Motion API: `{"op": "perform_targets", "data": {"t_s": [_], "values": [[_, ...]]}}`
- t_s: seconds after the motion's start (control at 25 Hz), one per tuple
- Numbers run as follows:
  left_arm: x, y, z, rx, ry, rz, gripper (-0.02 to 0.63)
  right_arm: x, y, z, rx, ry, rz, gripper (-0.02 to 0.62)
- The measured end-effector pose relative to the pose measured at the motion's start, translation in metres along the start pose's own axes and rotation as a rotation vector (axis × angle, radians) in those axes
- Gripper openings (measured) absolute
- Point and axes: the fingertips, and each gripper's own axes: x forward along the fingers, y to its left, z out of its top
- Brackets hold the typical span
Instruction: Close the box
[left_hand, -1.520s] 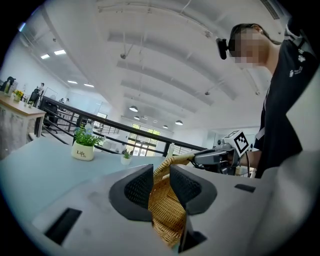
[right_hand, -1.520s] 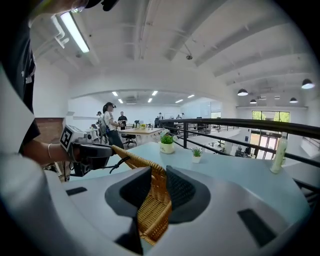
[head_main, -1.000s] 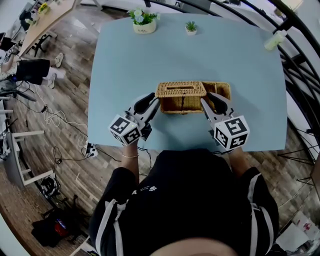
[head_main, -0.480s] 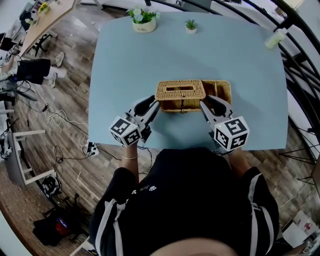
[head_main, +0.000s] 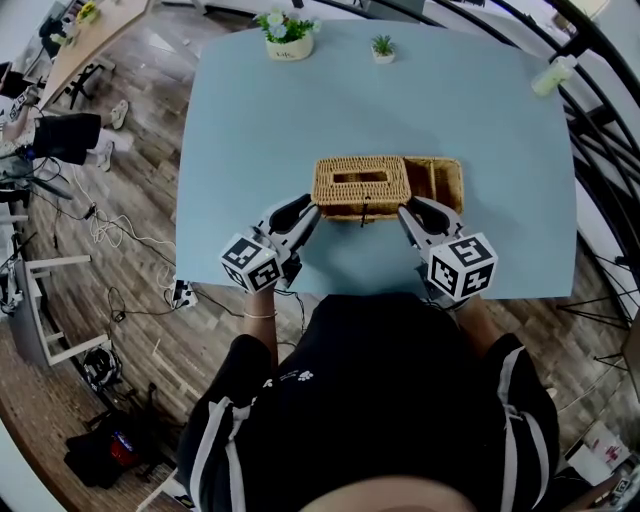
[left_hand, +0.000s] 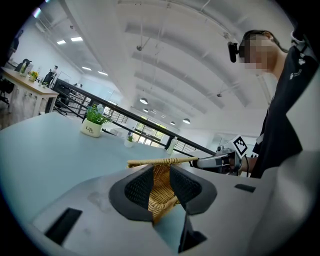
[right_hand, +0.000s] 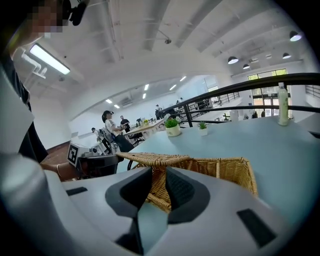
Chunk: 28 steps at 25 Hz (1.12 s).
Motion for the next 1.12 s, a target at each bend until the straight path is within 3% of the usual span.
{"op": "perform_targets", "data": {"t_s": [1.12], "values": [[-0.003,0.004,-0.037,-0.034,0.085,0.038,0.083,0.007,-0.003,-0.037,-0.057,0.147,-0.015,0.075]]}}
